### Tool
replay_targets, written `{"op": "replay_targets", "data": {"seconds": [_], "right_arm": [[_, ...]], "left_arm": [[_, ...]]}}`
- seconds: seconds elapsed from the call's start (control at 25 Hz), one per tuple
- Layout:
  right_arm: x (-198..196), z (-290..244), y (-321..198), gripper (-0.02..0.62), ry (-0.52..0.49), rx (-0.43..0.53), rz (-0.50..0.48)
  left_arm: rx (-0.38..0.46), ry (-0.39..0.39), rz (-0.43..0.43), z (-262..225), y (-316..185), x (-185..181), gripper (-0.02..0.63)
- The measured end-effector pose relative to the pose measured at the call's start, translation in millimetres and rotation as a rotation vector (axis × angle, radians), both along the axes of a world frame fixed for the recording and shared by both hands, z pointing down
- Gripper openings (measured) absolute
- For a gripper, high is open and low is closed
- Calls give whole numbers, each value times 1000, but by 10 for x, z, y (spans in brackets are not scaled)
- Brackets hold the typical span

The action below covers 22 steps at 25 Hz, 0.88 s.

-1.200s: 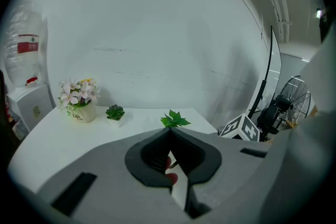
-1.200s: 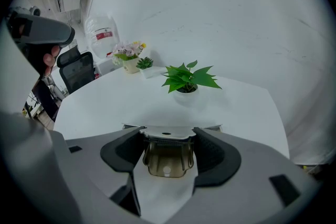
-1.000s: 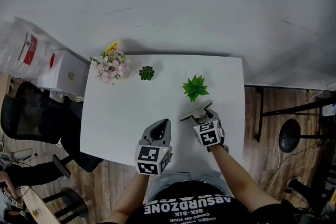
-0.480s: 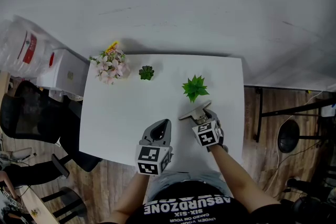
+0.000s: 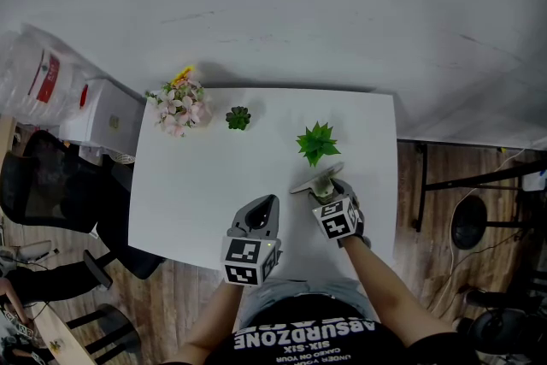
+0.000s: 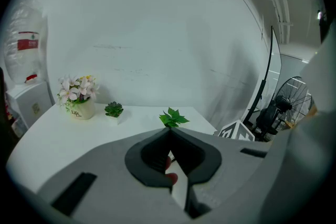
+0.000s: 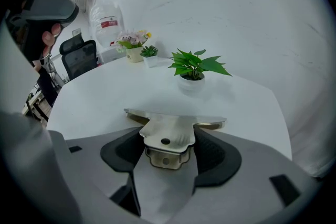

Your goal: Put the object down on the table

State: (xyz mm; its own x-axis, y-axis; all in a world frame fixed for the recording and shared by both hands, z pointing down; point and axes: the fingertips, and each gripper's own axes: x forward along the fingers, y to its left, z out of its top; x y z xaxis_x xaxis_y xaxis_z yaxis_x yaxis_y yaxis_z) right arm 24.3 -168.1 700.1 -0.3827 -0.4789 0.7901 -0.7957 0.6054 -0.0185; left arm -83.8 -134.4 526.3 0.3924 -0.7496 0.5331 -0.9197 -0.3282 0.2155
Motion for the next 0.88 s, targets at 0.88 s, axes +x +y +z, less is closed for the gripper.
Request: {"op": "replay_targets", "data": {"seconds": [0.88], "right_arm": [[-28,-156,-10,296,-83,7,8]], "left_arm": [[12,5,10,-41,27,43,0]]}}
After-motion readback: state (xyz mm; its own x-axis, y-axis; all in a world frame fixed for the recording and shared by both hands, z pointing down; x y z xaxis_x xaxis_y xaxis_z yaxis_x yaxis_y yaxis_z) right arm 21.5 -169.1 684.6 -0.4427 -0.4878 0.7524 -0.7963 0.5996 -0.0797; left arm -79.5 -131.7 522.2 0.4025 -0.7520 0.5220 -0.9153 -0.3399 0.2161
